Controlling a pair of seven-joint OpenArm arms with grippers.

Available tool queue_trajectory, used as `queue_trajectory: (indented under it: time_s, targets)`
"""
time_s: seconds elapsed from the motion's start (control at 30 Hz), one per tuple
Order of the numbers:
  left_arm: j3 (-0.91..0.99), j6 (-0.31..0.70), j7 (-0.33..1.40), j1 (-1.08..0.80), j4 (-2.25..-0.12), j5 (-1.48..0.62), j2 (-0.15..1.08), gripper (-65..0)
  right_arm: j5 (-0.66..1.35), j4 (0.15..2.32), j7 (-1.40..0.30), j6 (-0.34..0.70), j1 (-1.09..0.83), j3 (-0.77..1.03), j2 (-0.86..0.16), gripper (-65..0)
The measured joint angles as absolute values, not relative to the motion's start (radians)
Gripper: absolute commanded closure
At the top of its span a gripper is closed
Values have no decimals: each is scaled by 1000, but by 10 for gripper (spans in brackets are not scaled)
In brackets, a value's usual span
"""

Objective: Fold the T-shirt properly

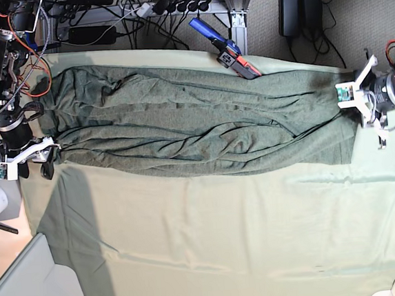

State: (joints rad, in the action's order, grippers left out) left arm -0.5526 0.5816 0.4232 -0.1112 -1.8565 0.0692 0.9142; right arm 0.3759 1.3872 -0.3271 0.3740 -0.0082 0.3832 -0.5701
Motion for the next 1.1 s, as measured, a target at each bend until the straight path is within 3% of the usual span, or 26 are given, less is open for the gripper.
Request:
queue_trajectory:
  time_s: [0.17,0.33,0.43,0.53,0.63,0.87,1.1]
  targets:
    - [-548,387,517,-107,-1857,67,914,-262,376,1387,-336,374,-8,383,-570,-369]
    - [-440,355,532,-107,-1857,-59,887,-263,376,1387,-342,374,-9,383,-570,-369]
    - [-335,399,579,-107,-1857,-212,849,-267,377,1387,-342,374,-8,383,-570,-369]
    - [-207,486,685,-107,-1848,-477,781,-332,376,1387,-342,374,-8,383,-570,-369]
    - [-93,543,786,-107,-1773,-703,690,-344,376,1387,-346,374,-8,383,-570,-369]
    - [212,567,873,-108,-1502,-897,537,-344,377,1387,-364,374,-9,383,-570,-369]
    - [261,607,940,-111,-1429,-1032,490,-344,377,1387,-368,374,-9,383,-570,-369]
